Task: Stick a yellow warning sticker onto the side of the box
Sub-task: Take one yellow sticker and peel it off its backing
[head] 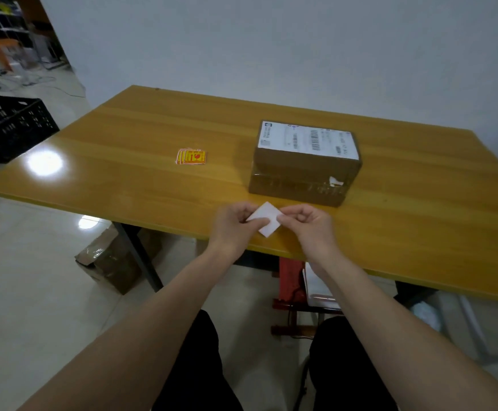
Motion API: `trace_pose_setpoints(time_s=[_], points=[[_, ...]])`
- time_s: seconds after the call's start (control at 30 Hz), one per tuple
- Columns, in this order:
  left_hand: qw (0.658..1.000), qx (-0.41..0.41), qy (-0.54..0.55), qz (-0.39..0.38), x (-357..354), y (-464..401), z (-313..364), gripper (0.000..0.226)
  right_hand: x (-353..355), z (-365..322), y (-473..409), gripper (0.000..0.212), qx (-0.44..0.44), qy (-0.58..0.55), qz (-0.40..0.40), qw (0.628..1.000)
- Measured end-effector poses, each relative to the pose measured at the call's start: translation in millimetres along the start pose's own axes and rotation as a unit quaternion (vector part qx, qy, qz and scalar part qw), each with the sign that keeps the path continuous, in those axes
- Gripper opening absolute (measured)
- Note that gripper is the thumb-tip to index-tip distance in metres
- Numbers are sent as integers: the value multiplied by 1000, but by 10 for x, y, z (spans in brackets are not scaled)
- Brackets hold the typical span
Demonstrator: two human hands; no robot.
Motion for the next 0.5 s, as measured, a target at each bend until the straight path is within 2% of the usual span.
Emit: trace_pose_setpoints(time_s=[0.07, 0.13, 0.2, 0.27, 0.4, 0.5], points=[[999, 14, 40, 24, -136, -81, 22, 10, 116, 31, -66, 12, 6, -5, 30, 1000], [997, 11, 46, 63, -273, -163, 18, 11, 223, 64, -126, 20, 39, 43, 73, 996], [994, -20, -7, 110, -385, -203, 27, 15, 259, 76, -159, 17, 73, 83, 84, 990], [987, -53, -43, 143, -463, -194, 41, 20, 221, 115, -172, 7, 84, 78, 56, 992], [967, -93, -156, 177, -541, -206, -11, 9, 164, 139, -237, 32, 87, 31, 42, 995], [962, -95, -164, 198, -526, -220, -63, 9, 130, 141, -314, 29, 81, 6, 55, 995]])
Point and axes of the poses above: each hand's wrist, its own y-axis away from the middle knuckle, its own x-axis out of the back of the hand, z = x × y, the point moved 5 cm from there along -y, towards the middle knuckle, and after that the axes turned 6 degrees about x, right-handed, at the moved point
